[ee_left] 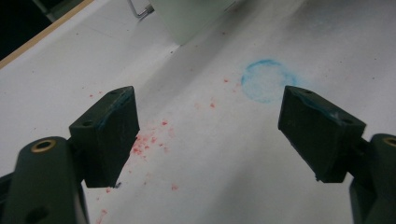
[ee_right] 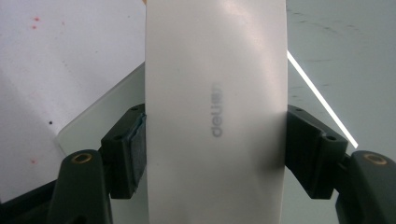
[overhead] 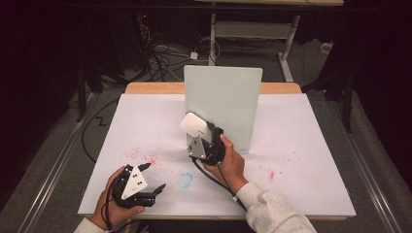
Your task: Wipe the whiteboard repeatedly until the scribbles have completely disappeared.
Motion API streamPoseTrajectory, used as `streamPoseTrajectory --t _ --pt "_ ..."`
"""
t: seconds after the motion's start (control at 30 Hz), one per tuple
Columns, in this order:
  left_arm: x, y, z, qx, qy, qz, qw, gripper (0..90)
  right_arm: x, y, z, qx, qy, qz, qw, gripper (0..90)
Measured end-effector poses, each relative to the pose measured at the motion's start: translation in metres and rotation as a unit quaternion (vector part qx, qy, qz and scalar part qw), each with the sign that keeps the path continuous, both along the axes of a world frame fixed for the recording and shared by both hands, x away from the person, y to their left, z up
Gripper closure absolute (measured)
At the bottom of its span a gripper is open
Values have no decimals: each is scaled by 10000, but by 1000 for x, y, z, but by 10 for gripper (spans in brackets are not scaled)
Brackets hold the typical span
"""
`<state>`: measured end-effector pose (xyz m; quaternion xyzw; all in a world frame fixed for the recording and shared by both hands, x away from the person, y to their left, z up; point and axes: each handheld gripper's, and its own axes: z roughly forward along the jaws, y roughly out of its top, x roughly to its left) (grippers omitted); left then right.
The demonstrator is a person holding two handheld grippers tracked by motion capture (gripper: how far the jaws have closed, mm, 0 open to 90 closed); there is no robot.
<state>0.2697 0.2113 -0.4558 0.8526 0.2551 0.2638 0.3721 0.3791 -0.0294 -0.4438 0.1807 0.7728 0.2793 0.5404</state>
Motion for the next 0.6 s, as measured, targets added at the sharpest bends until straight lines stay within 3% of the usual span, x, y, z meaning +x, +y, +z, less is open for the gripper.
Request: streamPoseTrajectory --t 0.1,0.2,0.3,0.43,0.6 --pt "0 1 0 -8 1 3 10000 194 6 -10 19 268 -119 -165 9994 311" --pt "0 0 0 3 11 -3 10000 194 12 -25 40 694 -272 -392 9964 311" --pt "0 0 0 10 9 -6 10000 194 14 -32 47 900 -292 -519 9942 311" --pt "0 -1 0 8 0 -9 10000 195 10 -23 31 625 -307 -457 9965 311" --pt "0 -1 0 36 4 -13 10000 195 -1 -3 -5 -22 -28 -84 10000 310"
